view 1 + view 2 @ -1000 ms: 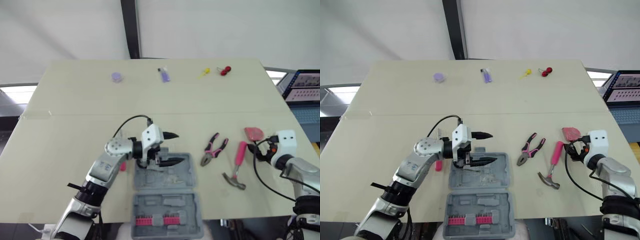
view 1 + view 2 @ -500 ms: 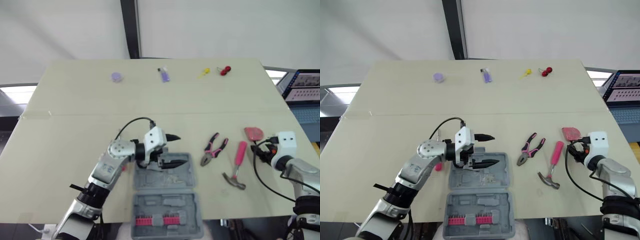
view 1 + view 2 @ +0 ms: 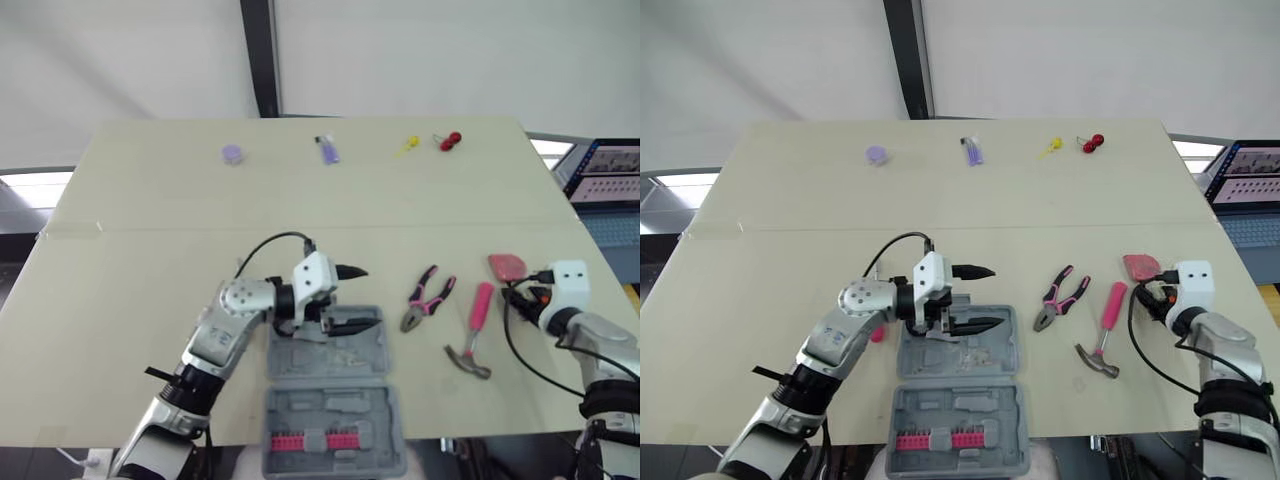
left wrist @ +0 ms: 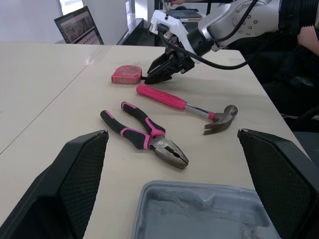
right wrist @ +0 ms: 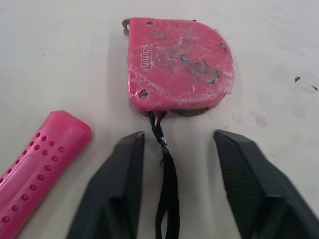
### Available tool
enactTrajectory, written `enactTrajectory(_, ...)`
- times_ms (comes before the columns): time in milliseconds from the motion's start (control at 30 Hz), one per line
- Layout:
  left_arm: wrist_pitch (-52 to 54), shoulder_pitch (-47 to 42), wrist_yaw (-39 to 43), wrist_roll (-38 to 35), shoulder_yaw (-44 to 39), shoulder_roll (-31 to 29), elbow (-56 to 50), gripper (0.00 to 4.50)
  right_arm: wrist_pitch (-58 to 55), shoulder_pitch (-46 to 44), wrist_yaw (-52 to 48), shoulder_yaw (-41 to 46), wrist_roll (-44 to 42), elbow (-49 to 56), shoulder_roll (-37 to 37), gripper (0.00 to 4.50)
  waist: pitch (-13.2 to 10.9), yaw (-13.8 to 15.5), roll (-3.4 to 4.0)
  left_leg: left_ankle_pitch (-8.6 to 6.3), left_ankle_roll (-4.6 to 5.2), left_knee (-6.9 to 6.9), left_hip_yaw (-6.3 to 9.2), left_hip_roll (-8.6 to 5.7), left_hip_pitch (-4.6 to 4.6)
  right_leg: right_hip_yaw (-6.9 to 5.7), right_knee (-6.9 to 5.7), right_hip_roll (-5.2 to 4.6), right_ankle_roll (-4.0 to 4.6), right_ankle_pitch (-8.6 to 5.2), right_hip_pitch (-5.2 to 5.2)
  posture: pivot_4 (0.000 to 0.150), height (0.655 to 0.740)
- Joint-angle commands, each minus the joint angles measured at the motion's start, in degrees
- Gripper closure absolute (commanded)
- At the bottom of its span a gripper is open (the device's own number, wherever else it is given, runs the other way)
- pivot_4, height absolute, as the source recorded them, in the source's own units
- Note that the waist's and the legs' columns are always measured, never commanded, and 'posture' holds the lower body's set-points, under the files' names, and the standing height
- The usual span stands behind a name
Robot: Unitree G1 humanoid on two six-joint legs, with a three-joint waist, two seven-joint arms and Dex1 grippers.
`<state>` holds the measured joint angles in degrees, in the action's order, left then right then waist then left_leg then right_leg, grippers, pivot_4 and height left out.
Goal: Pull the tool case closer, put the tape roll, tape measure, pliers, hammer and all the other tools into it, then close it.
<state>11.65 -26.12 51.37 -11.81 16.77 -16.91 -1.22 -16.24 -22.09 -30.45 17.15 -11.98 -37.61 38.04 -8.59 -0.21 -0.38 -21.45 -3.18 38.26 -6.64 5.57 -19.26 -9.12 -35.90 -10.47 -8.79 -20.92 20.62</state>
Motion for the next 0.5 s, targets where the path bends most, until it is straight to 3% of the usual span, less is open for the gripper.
enactTrajectory(33, -0.8, -0.4, -0.3, 0.0, -0.2, 0.4, -1.2, 0.00, 0.9, 0.1, -0.9, 0.0, 0.1, 0.3, 0.7, 4.15, 0.0, 0.0, 0.00, 0.00, 0.00, 0.00, 0.00, 0.00, 0.00, 0.00, 0.00, 0.00, 0.00, 0.00, -0.01, 0.150, 0.7400)
enactTrajectory(67, -0.9, -0.3, -0.3, 0.0, -0.3, 0.4, -1.2, 0.00, 0.8, 0.3, -0.9, 0.0, -0.1, 0.6, 0.7, 4.43, 0.0, 0.0, 0.00, 0.00, 0.00, 0.01, 0.01, 0.00, 0.00, 0.00, 0.00, 0.00, 0.00, 0.00, -0.01, 0.150, 0.7400)
enactTrajectory(233, -1.4, 0.3, 1.4, -0.1, 0.2, -0.5, -1.5, 0.00, -0.4, 3.4, -1.7, 0.8, -1.1, 4.0, 1.4, 4.43, 0.0, 0.1, 0.00, 0.00, 0.00, 0.00, 0.02, 0.00, 0.00, -0.02, 0.00, 0.00, 0.00, 0.00, -0.02, 0.150, 0.7400)
enactTrajectory(500, -1.6, 1.3, 9.7, 0.1, 4.2, -5.6, -1.1, 0.00, -5.8, 21.9, -6.4, 6.1, -6.3, 19.9, 3.6, 4.43, 0.0, 1.4, 0.01, 0.00, 0.00, -0.07, 0.04, 0.00, -0.05, -0.02, 0.06, 0.00, 0.00, 0.00, -0.03, 0.150, 0.7400)
